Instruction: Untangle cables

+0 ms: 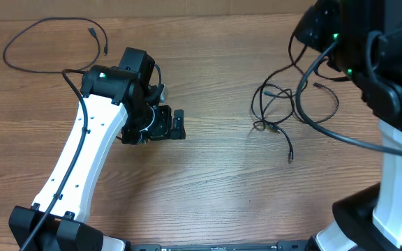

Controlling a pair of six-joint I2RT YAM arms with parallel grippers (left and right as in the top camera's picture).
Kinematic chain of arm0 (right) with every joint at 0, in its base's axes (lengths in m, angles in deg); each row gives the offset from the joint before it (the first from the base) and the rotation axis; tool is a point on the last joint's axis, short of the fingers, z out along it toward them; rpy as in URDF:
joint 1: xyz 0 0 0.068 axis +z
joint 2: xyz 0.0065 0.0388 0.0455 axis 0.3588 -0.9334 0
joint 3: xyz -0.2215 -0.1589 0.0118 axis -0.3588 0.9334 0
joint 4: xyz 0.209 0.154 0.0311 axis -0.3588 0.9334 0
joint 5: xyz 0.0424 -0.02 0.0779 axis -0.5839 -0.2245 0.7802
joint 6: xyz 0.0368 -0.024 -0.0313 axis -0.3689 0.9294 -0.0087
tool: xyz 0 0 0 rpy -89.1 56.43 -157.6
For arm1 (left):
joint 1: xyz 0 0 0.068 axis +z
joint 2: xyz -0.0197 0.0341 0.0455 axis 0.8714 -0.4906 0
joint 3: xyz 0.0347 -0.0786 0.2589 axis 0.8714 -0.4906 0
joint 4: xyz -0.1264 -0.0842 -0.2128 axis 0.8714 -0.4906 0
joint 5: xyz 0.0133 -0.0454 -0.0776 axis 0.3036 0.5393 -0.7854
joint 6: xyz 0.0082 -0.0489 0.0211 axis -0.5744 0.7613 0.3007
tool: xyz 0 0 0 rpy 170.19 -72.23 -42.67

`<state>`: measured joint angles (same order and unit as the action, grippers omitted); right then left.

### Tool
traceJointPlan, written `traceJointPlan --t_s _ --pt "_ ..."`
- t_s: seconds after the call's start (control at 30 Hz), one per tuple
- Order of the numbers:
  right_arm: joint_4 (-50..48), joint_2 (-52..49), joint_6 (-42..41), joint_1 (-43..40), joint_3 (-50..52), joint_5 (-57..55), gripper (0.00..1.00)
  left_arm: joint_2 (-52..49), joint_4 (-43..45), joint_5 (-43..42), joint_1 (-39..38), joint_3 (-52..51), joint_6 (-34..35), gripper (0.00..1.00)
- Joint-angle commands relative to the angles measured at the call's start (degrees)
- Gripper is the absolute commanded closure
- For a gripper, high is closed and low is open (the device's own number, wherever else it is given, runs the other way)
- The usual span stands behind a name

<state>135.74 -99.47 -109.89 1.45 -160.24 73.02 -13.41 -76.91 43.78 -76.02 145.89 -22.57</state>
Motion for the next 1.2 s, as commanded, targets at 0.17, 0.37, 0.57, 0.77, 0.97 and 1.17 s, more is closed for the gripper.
traceJointPlan --t_s 0.17,0.37,0.57,0.77,0.97,1.17 --pt "-18.91 15.21 -0.76 -0.04 -0.37 5.77 0.96 -0.11 0.70 -0.46 -0.50 -0.31 0.79 0.00" --pt "-22.49 20.72 0.17 -0.04 -0.35 5.51 0.96 -0.11 0.87 -0.50 -0.50 -0.31 0.81 0.00" --pt "-13.90 19.63 0.09 -0.04 -0.20 -0.70 0.96 -0.11 0.83 -0.74 -0.50 -0.31 0.79 0.00" --pt "-7.43 14.51 0.09 -0.04 -0.20 7.45 0.96 -0.09 0.92 -2.43 -0.33 -0.28 0.76 0.00" --pt "-5.09 8.76 -0.02 -0.04 -0.20 22.88 0.96 0.15 0.20 -10.08 2.29 2.32 -4.55 0.02" --pt "-1.66 3.06 -5.88 -0.04 -0.20 27.23 0.96 0.90 -0.55 -27.67 6.16 8.20 -15.54 0.05"
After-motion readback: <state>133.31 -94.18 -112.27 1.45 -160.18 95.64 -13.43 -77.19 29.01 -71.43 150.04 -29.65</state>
